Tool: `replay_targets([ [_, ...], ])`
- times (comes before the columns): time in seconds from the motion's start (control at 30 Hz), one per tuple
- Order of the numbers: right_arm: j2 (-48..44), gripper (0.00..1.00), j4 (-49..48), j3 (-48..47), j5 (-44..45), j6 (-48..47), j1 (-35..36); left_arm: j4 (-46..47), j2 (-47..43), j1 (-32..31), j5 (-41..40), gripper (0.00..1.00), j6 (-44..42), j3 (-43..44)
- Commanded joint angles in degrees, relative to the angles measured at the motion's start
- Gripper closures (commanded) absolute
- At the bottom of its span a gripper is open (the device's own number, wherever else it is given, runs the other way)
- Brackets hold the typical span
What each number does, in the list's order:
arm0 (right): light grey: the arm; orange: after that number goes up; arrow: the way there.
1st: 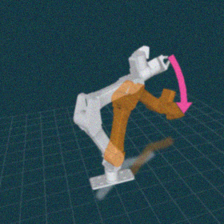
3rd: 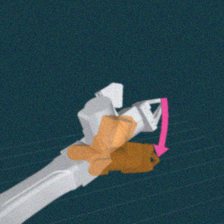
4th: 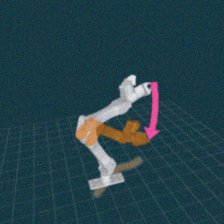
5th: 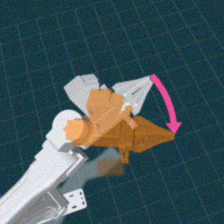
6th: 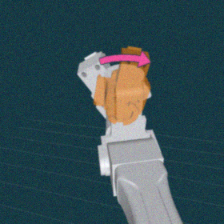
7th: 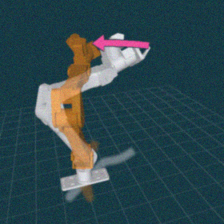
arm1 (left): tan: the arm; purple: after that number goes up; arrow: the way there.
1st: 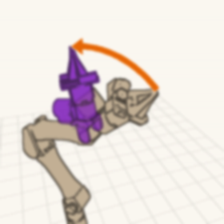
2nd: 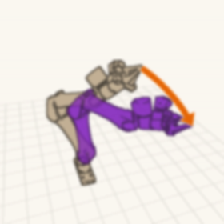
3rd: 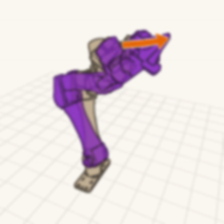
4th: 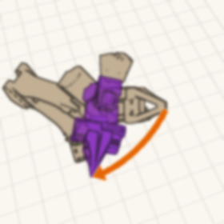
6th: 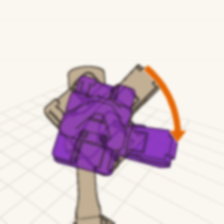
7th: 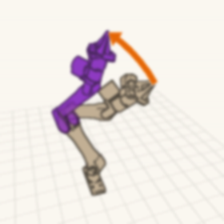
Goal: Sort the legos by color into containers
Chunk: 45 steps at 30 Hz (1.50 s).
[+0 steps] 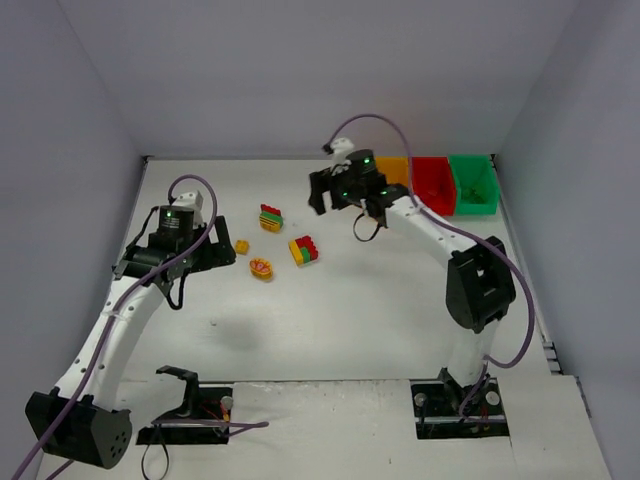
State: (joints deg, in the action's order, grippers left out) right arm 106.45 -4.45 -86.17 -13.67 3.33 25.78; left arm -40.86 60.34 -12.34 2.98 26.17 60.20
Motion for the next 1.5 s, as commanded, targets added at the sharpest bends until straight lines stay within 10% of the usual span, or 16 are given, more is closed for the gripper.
replay_targets([
  [0.0, 0.8, 0.18, -1.2, 0.9, -5.4, -1.8, 6.2, 0.4, -2.3, -0.2, -0.7, 0.13, -0.7, 3.4],
  [0.3, 10.0, 0.05, -1.0, -2.9, -5.8, -2.9, 17.8, -4.7, -7.7, -0.2, -2.2, 0.13, 0.5, 2.5],
  [0.67, 19.5, 0.14, -1.2, -7.8, -2.7, -6.9, 24.2, -8.9, -12.3, -0.2, -2.5, 0.13, 2.0, 1.8],
  [0.83, 20.6, 0.48, -1.2, -9.0, -1.4, -6.5, 24.7, -9.5, -13.3, -0.2, -2.5, 0.13, 3.0, 1.3],
  [0.97, 17.7, 1.0, -1.4, -8.7, 2.2, -6.8, 24.3, -9.5, -13.4, -0.2, -2.5, 0.13, 3.2, 1.2],
  [1.47, 0.4, 1.0, -2.2, -1.1, 14.6, 1.4, -5.8, -6.9, -11.5, -0.2, -2.3, 0.13, 3.7, 0.3],
])
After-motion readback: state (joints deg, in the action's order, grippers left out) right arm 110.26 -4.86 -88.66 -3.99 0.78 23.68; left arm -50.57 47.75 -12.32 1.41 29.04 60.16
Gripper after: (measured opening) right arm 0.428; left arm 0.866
